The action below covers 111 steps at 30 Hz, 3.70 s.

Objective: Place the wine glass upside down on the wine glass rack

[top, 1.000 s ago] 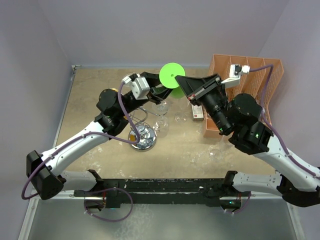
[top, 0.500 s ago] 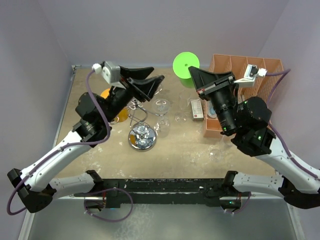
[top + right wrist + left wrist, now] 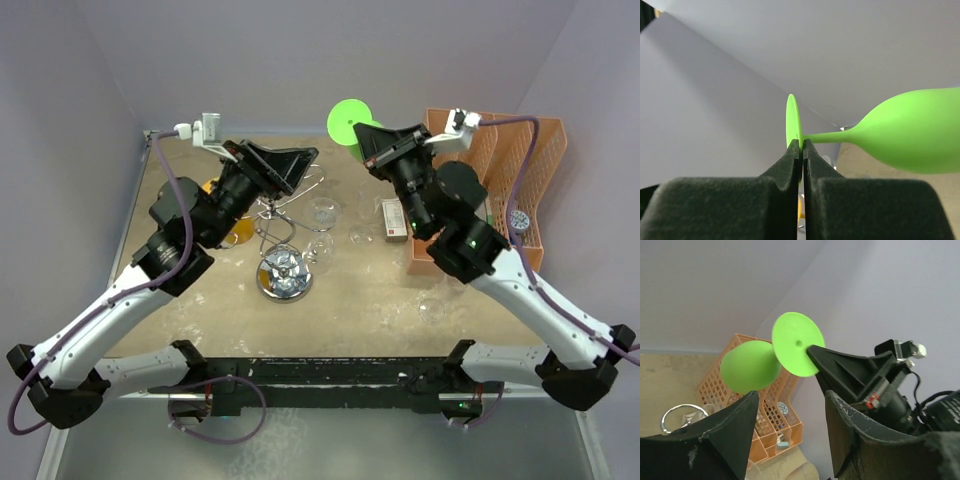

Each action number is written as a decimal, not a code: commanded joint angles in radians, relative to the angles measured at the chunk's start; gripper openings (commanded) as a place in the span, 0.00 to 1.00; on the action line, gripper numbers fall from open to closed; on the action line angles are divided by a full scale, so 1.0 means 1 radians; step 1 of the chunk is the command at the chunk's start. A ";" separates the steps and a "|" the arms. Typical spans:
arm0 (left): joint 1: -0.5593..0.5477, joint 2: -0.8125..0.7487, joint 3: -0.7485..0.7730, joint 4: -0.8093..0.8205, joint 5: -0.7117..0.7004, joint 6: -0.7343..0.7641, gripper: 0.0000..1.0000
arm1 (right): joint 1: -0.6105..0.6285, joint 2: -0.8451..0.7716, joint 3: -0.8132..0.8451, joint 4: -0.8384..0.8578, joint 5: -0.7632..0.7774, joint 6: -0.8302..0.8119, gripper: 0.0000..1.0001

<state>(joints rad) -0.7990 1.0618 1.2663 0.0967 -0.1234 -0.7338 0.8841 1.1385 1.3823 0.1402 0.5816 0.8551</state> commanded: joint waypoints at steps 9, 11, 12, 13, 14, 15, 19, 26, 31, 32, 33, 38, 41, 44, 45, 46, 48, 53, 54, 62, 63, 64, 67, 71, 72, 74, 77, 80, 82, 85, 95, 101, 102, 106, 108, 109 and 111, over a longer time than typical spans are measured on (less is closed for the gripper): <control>0.001 -0.215 -0.023 -0.241 -0.196 0.024 0.53 | -0.095 0.200 0.130 -0.032 -0.364 0.035 0.00; 0.001 -0.249 -0.038 -0.265 -0.213 0.032 0.54 | -0.100 0.223 0.136 -0.037 -0.406 0.041 0.00; 0.001 -0.264 -0.044 -0.275 -0.223 0.034 0.54 | -0.102 0.230 0.135 -0.036 -0.430 0.043 0.00; 0.001 -0.277 -0.050 -0.284 -0.230 0.035 0.54 | -0.104 0.236 0.133 -0.033 -0.452 0.047 0.00; 0.001 -0.288 -0.054 -0.291 -0.238 0.037 0.54 | -0.104 0.240 0.128 -0.031 -0.473 0.048 0.00; 0.001 -0.296 -0.054 -0.297 -0.245 0.039 0.54 | -0.105 0.240 0.115 -0.023 -0.496 0.049 0.00; 0.001 -0.310 -0.056 -0.309 -0.260 0.055 0.54 | -0.105 0.210 0.064 0.006 -0.547 0.066 0.00; 0.001 -0.303 -0.054 -0.312 -0.282 0.080 0.54 | -0.106 0.197 0.041 -0.026 -0.558 0.059 0.00; 0.001 -0.314 -0.058 -0.327 -0.300 0.080 0.54 | -0.105 0.207 0.040 -0.030 -0.590 0.059 0.00; 0.002 -0.317 -0.061 -0.327 -0.303 0.080 0.54 | -0.105 0.213 0.044 -0.034 -0.595 0.055 0.00; 0.001 -0.320 -0.062 -0.326 -0.307 0.082 0.54 | -0.106 0.217 0.048 -0.038 -0.600 0.055 0.00; 0.002 -0.332 -0.062 -0.331 -0.330 0.092 0.54 | -0.105 0.232 0.066 -0.062 -0.609 0.044 0.00; 0.001 -0.333 -0.062 -0.334 -0.336 0.098 0.54 | -0.106 0.236 0.069 -0.076 -0.602 0.039 0.00; 0.002 -0.335 -0.059 -0.336 -0.341 0.103 0.54 | -0.105 0.240 0.082 -0.099 -0.595 0.036 0.00; 0.002 -0.336 -0.056 -0.339 -0.343 0.106 0.54 | -0.106 0.240 0.088 -0.109 -0.594 0.035 0.00; 0.001 -0.336 -0.055 -0.341 -0.346 0.109 0.54 | -0.106 0.242 0.094 -0.119 -0.594 0.033 0.00; 0.001 -0.339 -0.052 -0.347 -0.355 0.112 0.54 | -0.106 0.242 0.101 -0.137 -0.594 0.033 0.00; 0.001 -0.341 -0.053 -0.352 -0.364 0.121 0.54 | -0.106 0.223 0.091 -0.154 -0.596 0.042 0.00; 0.001 -0.342 -0.054 -0.353 -0.365 0.121 0.54 | -0.105 0.219 0.087 -0.156 -0.602 0.044 0.00; 0.001 -0.341 -0.051 -0.357 -0.368 0.126 0.54 | -0.105 0.187 0.068 -0.165 -0.633 0.050 0.00; 0.001 -0.341 -0.052 -0.357 -0.368 0.126 0.54 | -0.105 0.183 0.069 -0.166 -0.636 0.049 0.00; 0.001 -0.341 -0.052 -0.358 -0.368 0.126 0.54 | -0.106 0.178 0.068 -0.169 -0.636 0.050 0.00; 0.001 -0.342 -0.052 -0.361 -0.367 0.126 0.54 | -0.106 0.155 0.063 -0.185 -0.620 0.052 0.00; 0.001 -0.344 -0.053 -0.361 -0.371 0.126 0.54 | -0.106 0.127 0.033 -0.180 -0.636 0.056 0.00; 0.001 -0.343 -0.053 -0.361 -0.371 0.124 0.54 | -0.106 0.122 0.026 -0.180 -0.635 0.056 0.00; 0.001 -0.342 -0.055 -0.361 -0.368 0.122 0.54 | -0.105 0.119 0.016 -0.188 -0.616 0.055 0.00; 0.002 -0.340 -0.059 -0.357 -0.363 0.117 0.54 | -0.105 0.121 0.009 -0.193 -0.596 0.052 0.00; 0.002 -0.341 -0.058 -0.358 -0.362 0.114 0.54 | -0.106 0.120 0.007 -0.195 -0.564 0.047 0.00; 0.001 -0.342 -0.058 -0.358 -0.363 0.114 0.54 | -0.106 0.118 0.010 -0.198 -0.526 0.043 0.00; 0.001 -0.346 -0.058 -0.359 -0.363 0.113 0.54 | -0.105 0.115 0.016 -0.201 -0.483 0.043 0.00; 0.001 -0.349 -0.061 -0.375 -0.378 0.113 0.54 | -0.105 0.108 0.022 -0.201 -0.445 0.045 0.00; 0.001 -0.352 -0.062 -0.380 -0.389 0.116 0.54 | -0.106 0.078 -0.001 -0.198 -0.415 0.054 0.00; 0.001 -0.351 -0.062 -0.380 -0.390 0.118 0.54 | -0.105 0.074 -0.003 -0.197 -0.412 0.056 0.00; 0.002 -0.347 -0.063 -0.380 -0.392 0.120 0.54 | -0.105 0.069 -0.006 -0.199 -0.400 0.057 0.00; 0.002 -0.347 -0.062 -0.380 -0.392 0.122 0.54 | -0.106 0.065 -0.014 -0.200 -0.390 0.060 0.00; 0.002 -0.347 -0.062 -0.383 -0.393 0.122 0.54 | -0.106 0.063 -0.016 -0.200 -0.383 0.062 0.00; 0.001 -0.349 -0.062 -0.386 -0.399 0.122 0.54 | -0.105 0.057 -0.024 -0.194 -0.374 0.065 0.00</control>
<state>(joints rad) -0.7990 0.7177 1.2037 -0.3042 -0.5068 -0.6327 0.7792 1.2324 1.3643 -0.1223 0.1505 0.9131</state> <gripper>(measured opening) 0.543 0.009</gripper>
